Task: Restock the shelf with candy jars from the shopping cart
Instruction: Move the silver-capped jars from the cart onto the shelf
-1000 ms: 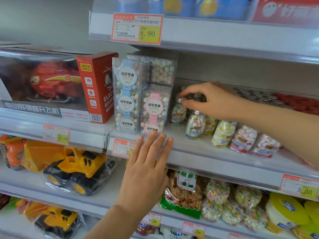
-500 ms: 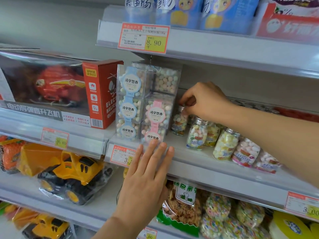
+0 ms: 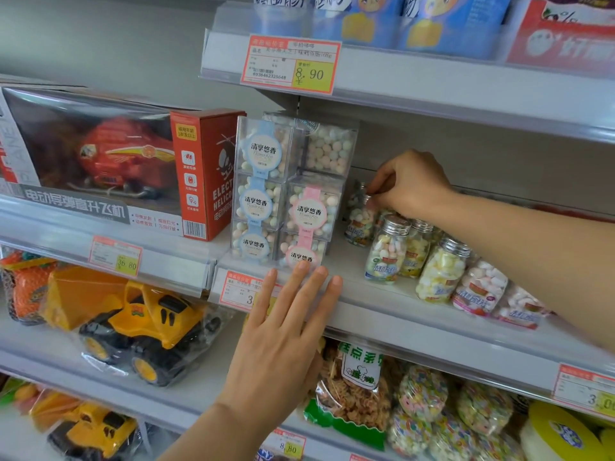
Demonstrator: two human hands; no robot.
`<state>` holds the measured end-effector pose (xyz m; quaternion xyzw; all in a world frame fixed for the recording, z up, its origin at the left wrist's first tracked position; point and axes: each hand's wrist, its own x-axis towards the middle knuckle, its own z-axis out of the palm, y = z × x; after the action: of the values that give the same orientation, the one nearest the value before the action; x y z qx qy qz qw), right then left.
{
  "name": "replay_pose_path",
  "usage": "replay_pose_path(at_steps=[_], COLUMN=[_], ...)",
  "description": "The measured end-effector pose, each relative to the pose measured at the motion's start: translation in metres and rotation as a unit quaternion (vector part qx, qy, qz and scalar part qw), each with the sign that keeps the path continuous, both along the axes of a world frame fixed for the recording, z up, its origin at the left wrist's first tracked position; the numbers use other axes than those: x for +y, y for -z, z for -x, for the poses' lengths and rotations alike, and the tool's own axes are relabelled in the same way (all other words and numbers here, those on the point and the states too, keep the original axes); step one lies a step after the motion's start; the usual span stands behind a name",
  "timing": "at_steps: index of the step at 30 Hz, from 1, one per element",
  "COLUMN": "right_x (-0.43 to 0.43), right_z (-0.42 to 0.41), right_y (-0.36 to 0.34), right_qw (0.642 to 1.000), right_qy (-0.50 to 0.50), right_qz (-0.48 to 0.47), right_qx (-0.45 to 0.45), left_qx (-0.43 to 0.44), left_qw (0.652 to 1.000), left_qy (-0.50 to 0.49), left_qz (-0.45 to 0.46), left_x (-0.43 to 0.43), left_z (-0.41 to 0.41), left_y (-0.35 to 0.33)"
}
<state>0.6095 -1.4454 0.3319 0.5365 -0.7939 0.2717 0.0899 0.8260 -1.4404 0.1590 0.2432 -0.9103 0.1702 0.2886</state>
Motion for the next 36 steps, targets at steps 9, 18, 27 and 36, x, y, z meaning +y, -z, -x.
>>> replay_pose_path(at_steps=[9, 18, 27, 36], right_x=[-0.006, -0.015, -0.017, 0.029], right_z=[0.003, 0.011, 0.013, -0.015], right_y=[0.005, 0.008, 0.006, 0.004], right_qw=[0.999, 0.999, 0.999, 0.990], right_qy=[-0.002, 0.008, -0.005, -0.057], right_qz=[0.032, 0.038, 0.032, -0.054], right_qx=[-0.032, -0.021, -0.005, 0.116], left_qx=[0.002, -0.003, 0.000, -0.001], left_qw=[1.000, 1.000, 1.000, 1.000], left_qy=[0.011, 0.010, 0.008, 0.001], left_qz=[0.010, 0.014, 0.006, 0.007], left_x=[-0.004, -0.008, -0.009, -0.009], left_z=[0.000, 0.000, 0.001, 0.003], left_y=[-0.006, -0.011, -0.008, -0.005])
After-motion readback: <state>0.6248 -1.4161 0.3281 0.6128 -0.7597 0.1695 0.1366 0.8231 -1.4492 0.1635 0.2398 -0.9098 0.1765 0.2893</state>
